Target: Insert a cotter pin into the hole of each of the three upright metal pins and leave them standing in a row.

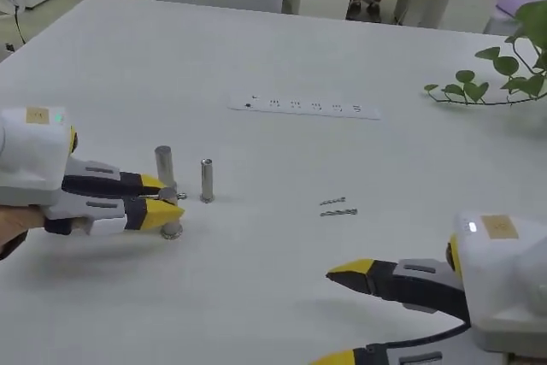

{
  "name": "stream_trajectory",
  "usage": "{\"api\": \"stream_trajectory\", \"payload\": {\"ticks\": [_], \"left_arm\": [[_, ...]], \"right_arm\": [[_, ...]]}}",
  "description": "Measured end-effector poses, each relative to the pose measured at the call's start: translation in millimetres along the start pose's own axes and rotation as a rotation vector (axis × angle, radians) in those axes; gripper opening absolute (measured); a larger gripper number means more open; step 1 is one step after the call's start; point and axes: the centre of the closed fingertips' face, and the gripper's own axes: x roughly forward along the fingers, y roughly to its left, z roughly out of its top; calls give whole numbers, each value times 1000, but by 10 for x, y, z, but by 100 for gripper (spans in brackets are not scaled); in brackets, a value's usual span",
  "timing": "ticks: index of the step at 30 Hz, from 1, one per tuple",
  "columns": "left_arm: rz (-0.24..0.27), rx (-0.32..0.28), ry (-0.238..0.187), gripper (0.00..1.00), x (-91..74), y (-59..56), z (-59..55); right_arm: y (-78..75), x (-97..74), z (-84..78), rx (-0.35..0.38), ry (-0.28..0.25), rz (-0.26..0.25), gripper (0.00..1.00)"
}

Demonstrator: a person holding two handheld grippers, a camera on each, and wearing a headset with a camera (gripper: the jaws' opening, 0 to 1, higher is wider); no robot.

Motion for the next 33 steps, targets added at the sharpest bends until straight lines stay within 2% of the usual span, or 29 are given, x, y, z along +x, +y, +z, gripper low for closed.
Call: {"api": "stream_trajectory", "payload": {"ticks": [8,16,19,22,30,33], "left_arm": [[0,-3,-24,13,-9,16,33],[17,-31,-39,20,-58,14,54],[45,-60,-47,25,-145,0,78],[61,-84,-92,24,-246,-56,149],[96,-85,-108,24,-518,-243,245],[127,-81,-131,23,-701,-305,360]], "right_arm": [[3,10,-16,1,4,2,66],[-8,5,-3,0,-4,-4,66],[16,9,9,-5,-9,-6,66],[63,4,45,-13,-17,-7,66],[221,-2,76,-31,-19,2,65],[267,-41,80,-37,-21,0,65]]}}
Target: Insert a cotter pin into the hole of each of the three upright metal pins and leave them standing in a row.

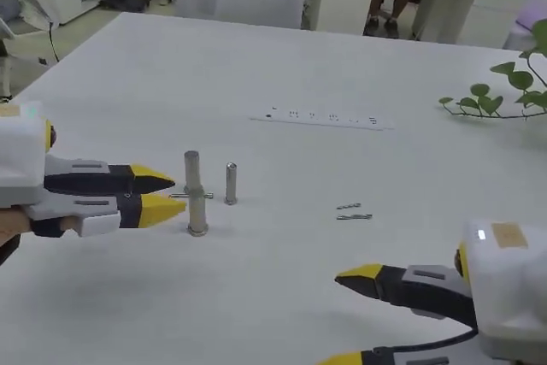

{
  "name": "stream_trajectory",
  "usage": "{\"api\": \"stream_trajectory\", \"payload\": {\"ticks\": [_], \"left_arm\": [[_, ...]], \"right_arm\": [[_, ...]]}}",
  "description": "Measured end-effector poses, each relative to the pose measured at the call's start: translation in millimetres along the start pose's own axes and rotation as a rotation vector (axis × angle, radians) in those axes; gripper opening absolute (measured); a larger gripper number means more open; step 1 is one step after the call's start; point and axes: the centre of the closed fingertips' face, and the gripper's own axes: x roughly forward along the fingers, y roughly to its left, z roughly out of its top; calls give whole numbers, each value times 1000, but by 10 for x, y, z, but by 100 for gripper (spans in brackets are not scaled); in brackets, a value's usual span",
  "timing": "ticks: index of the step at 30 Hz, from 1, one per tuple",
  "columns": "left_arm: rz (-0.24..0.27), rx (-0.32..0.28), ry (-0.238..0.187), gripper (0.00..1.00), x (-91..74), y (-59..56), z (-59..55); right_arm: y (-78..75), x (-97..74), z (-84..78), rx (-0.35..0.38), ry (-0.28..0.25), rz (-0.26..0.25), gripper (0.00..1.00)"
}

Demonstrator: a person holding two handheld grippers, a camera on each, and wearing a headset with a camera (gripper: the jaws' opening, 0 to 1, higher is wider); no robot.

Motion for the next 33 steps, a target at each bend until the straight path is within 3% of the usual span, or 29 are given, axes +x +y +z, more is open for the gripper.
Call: {"api": "stream_trajectory", "payload": {"ticks": [4,11,20,23,27,31,33], "left_arm": [[21,5,-58,18,-184,-152,226],[42,26,-95,17,-355,-416,438],[67,55,-94,17,-525,-574,557],[77,69,-101,17,-617,-611,619],[102,96,-108,15,-836,-648,686],[143,101,-99,14,-1094,-620,645],[165,80,-123,14,-1226,-613,627]], "right_arm": [[68,-52,46,-9,-20,-18,65],[221,-114,61,-37,-34,-32,65],[129,-220,53,-36,-51,-107,65],[173,-199,-6,-36,-42,-102,65],[211,-178,-70,-48,-16,-94,65],[208,-179,-33,-44,-31,-92,65],[214,-176,-30,-46,-30,-90,65]]}}
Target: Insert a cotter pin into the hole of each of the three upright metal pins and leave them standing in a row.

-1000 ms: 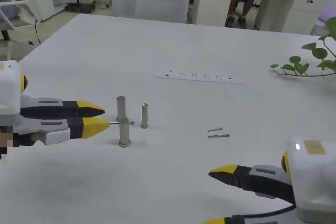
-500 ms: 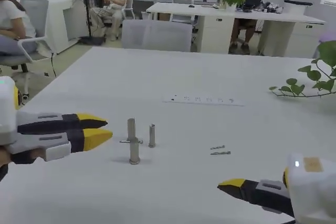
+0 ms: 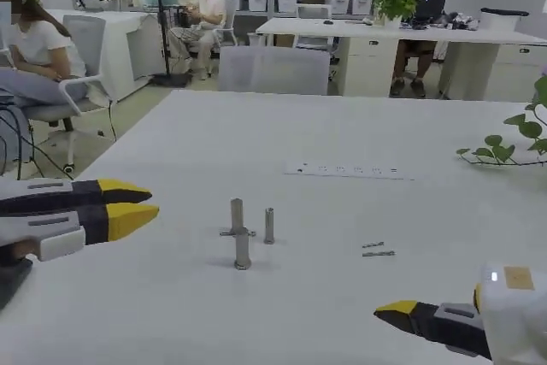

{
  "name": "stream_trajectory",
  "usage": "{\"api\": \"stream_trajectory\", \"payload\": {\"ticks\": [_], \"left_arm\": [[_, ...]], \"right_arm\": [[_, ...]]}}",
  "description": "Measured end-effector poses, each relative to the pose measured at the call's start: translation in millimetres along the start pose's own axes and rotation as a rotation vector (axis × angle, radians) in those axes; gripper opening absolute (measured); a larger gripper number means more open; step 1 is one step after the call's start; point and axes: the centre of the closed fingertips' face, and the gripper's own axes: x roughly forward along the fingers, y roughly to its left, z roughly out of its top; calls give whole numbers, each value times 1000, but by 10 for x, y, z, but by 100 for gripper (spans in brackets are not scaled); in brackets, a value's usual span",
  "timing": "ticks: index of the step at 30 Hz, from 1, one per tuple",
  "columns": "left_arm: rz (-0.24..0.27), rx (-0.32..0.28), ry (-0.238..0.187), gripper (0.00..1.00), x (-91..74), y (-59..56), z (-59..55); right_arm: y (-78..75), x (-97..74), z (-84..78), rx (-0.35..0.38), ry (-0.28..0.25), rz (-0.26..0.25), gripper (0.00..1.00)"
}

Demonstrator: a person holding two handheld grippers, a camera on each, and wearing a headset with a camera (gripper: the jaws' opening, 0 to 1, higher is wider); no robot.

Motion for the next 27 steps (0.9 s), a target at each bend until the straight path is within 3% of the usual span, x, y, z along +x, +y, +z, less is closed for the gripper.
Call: {"api": "stream_trajectory", "payload": {"ticks": [6,10,13,20,27], "left_arm": [[56,-25,-20,12,-269,-14,-55],[78,-35,-37,11,-367,-33,-35],[87,-37,-27,10,-413,-49,-58],[109,-45,-23,10,-548,-36,-79],[125,-50,-43,8,-620,-6,-49]], "right_arm": [[30,2,-35,6,2,6,65],[138,3,-85,16,-2,24,65],[199,14,-105,24,-9,28,66],[368,76,22,10,-42,41,66],[305,28,111,-3,-64,11,66]]}}
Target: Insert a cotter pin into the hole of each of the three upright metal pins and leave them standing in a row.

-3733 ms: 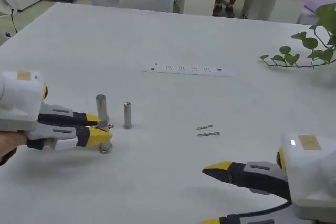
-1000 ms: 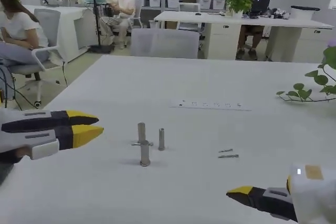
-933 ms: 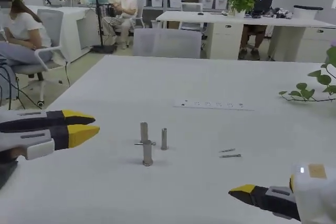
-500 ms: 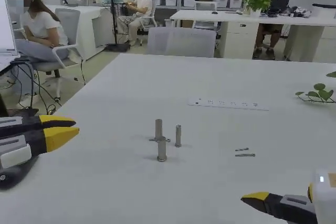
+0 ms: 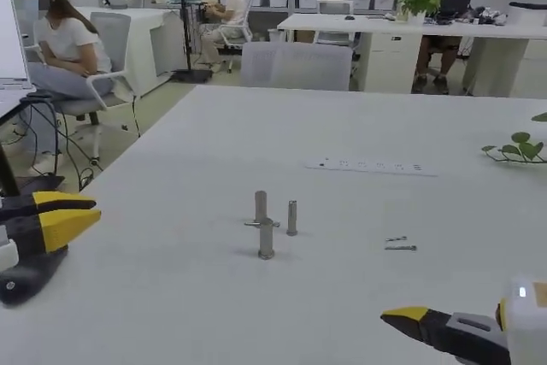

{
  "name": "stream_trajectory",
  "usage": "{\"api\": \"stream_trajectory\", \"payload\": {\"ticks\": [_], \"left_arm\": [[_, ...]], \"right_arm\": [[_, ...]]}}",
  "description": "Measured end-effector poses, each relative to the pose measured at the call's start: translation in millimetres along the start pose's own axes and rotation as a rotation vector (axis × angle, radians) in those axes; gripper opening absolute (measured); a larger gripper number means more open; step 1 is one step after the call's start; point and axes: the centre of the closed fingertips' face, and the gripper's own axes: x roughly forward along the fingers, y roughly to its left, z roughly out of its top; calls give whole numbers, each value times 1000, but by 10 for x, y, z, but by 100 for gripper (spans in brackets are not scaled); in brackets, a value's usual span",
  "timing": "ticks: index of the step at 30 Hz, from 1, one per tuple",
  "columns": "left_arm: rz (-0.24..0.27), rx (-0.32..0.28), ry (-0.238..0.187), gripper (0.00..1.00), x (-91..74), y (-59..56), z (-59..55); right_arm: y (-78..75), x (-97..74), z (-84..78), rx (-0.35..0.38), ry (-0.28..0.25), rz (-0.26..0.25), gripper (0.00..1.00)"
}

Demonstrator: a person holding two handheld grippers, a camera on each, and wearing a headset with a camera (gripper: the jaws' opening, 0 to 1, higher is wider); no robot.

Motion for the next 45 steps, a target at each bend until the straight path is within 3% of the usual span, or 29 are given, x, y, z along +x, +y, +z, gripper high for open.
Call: {"api": "stream_trajectory", "payload": {"ticks": [7,17,20,27,30,33,36,42,45], "left_arm": [[-20,12,4,8,83,8,39],[-81,27,6,7,200,-40,80],[-107,26,2,7,216,-28,70],[-167,25,-6,7,285,6,56],[-197,28,-3,8,323,-1,47],[-222,25,10,9,358,-6,4],[-240,24,23,9,385,-9,-36],[-253,20,42,9,445,1,-84],[-249,21,54,9,473,12,-113]], "right_arm": [[-190,-102,120,-7,-27,-61,65],[-358,-246,141,3,-20,-152,65],[-445,-270,247,3,-36,-194,65],[-660,-199,512,-4,-74,-299,65],[-709,-205,522,-7,-75,-328,65],[-818,-261,529,46,-112,-389,66],[-886,-248,558,76,-121,-418,68],[-1070,-66,840,32,-161,-437,68],[-1205,-2,816,39,-173,-456,68]]}}
